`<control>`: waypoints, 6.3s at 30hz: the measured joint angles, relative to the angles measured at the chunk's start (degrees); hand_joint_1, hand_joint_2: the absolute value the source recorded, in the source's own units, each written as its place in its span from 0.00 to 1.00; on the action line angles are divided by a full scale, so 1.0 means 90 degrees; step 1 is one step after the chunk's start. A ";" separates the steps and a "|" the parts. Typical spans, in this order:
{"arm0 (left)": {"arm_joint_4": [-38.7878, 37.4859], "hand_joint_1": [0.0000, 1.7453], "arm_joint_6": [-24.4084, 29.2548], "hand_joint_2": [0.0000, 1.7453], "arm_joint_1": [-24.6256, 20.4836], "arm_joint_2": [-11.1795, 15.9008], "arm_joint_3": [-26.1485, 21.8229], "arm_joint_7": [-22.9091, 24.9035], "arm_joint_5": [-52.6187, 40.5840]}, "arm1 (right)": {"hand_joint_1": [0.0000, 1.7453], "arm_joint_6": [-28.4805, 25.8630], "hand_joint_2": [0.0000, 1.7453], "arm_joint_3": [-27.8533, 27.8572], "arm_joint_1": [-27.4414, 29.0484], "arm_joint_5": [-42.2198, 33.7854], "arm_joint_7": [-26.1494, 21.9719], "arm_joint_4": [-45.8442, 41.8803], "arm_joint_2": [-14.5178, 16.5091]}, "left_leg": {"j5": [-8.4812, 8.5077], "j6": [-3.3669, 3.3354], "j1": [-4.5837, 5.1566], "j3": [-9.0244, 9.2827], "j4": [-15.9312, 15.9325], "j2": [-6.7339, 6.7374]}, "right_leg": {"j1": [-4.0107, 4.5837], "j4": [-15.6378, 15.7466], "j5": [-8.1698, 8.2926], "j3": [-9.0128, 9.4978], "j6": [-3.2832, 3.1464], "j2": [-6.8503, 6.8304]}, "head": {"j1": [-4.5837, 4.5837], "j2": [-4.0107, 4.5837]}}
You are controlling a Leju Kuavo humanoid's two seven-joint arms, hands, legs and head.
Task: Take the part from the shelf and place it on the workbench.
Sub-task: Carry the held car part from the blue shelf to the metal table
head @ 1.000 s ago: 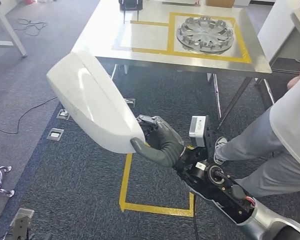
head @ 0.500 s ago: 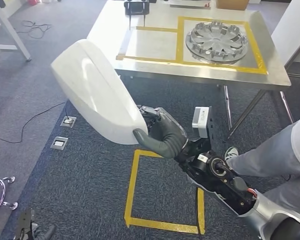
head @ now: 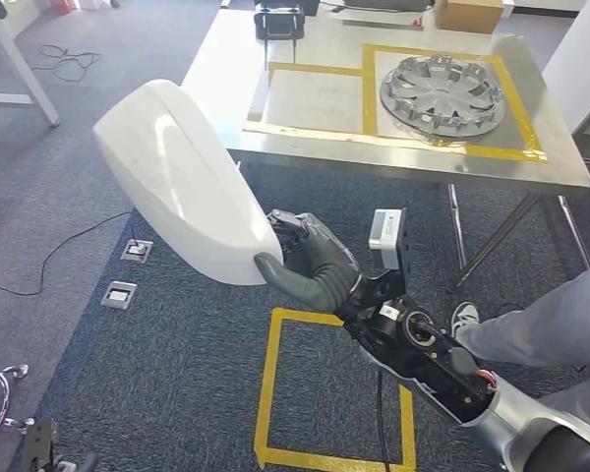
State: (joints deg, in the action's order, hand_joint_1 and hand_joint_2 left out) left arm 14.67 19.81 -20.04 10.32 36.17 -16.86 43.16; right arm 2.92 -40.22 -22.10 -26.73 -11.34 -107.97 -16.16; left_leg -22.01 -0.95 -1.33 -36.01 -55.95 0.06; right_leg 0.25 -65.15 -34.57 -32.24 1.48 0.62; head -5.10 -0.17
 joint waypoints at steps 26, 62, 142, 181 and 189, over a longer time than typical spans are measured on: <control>0.0000 0.00 0.0014 1.00 0.0002 0.0020 0.0070 -0.0012 -0.0035 | 1.00 -0.0066 1.00 -0.0059 -0.0113 -0.0039 -0.0012 0.0176 0.0001 | -0.0124 0.0063 0.0081 0.0173 0.0062 -0.0038 | 0.0076 0.1197 0.1029 0.0190 -0.0199 0.0062 | 0.0014 -0.0001; 0.0000 0.00 -0.0177 1.00 0.0077 -0.0007 0.0100 0.0014 0.0073 | 1.00 -0.0114 1.00 0.0029 0.0232 0.0089 -0.0028 0.0070 -0.0021 | -0.0148 -0.0077 0.0081 0.0289 0.0135 0.0058 | -0.0014 -0.0386 0.0252 -0.0555 -0.0010 0.0017 | -0.0051 -0.0002; 0.0002 0.00 -0.0344 1.00 -0.0039 -0.0093 0.0146 0.0127 0.0039 | 1.00 -0.0090 1.00 0.0326 0.0571 0.0342 -0.0012 -0.0199 -0.0117 | -0.0090 -0.0129 0.0051 0.0521 0.0443 -0.0057 | -0.0212 -0.0534 0.0421 -0.0679 0.0125 0.0029 | -0.0049 -0.0002; -0.0001 0.00 -0.0379 1.00 0.0004 -0.0084 0.0151 0.0094 0.0073 | 1.00 0.0202 1.00 0.0472 0.0939 0.0502 -0.0178 -0.0253 -0.0148 | -0.0851 -0.0068 0.0345 0.1174 0.0068 -0.0167 | 0.0041 0.1062 0.1448 -0.0384 -0.0281 0.0010 | 0.0177 0.0001; 0.0002 0.00 -0.0324 1.00 0.0023 -0.0098 0.0151 0.0086 0.0037 | 1.00 0.0351 1.00 0.0544 0.0962 0.0588 -0.0151 -0.0265 -0.0148 | -0.1595 0.0241 0.0130 -0.0631 -0.1505 -0.0065 | -0.0086 0.1144 0.0718 0.0570 -0.0285 0.0038 | 0.0161 0.0000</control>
State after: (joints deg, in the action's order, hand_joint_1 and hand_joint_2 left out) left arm 14.69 16.90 -19.83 9.44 37.53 -16.09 43.49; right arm 6.08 -35.33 -13.44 -21.44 -12.70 -110.36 -17.49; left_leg -36.36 1.21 -0.16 -41.69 -69.49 -0.53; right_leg -0.52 -54.85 -28.11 -27.11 -1.08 0.95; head -3.66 -0.17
